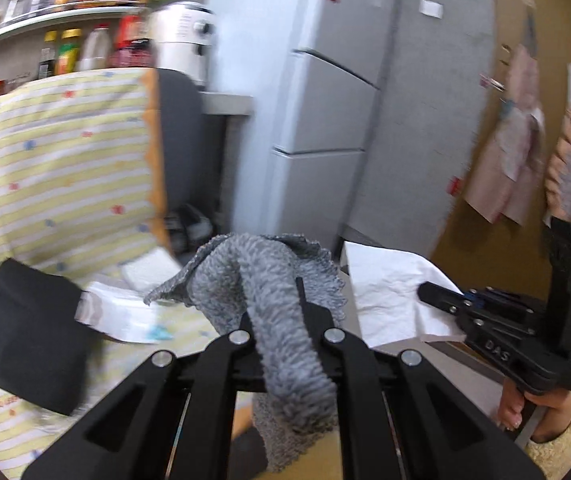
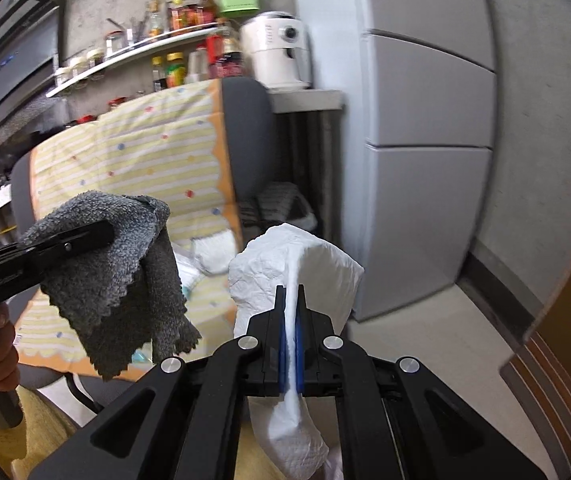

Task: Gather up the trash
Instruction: 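Carry the grey cloth and white tissue over to the pink-lined bin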

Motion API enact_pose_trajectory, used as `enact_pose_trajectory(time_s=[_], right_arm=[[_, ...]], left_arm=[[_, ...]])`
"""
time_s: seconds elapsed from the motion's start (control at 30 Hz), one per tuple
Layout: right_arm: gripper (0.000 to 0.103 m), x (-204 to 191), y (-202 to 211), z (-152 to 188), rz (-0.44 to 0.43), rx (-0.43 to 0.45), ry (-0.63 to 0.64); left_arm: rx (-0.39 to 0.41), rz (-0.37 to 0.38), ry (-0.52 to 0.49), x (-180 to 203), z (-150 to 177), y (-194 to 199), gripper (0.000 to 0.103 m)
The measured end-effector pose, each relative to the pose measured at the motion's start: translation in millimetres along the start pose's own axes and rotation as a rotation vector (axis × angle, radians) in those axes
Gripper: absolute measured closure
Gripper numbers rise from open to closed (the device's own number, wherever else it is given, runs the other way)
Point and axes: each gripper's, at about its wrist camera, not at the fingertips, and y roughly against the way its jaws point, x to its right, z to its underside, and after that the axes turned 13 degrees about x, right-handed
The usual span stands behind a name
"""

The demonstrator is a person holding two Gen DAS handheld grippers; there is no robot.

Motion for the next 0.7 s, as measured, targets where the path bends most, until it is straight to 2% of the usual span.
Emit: enact_pose_trajectory(time_s=[0.23,0.4,0.53,0.7], right_arm=[[0.099,60,29,46,0.139,-0.078,-0.084],[0.097,102,39,86,0.23,-0.15,-0.146],[0.096,119,37,116,0.259,-0.194,-0.19],[0.095,132,29,144,0.289,-0.248,-0.202]], left_arm=[[-0.058,0.14,-0.057,70,38,-31,0.098],[-0.087,0.212,-0.06,98,60,-54,0.098],[-0.101,0.243,-0.07,114,85,-70,0.098],[-0.163,0.281,-0.074,130,118,-91,0.098]])
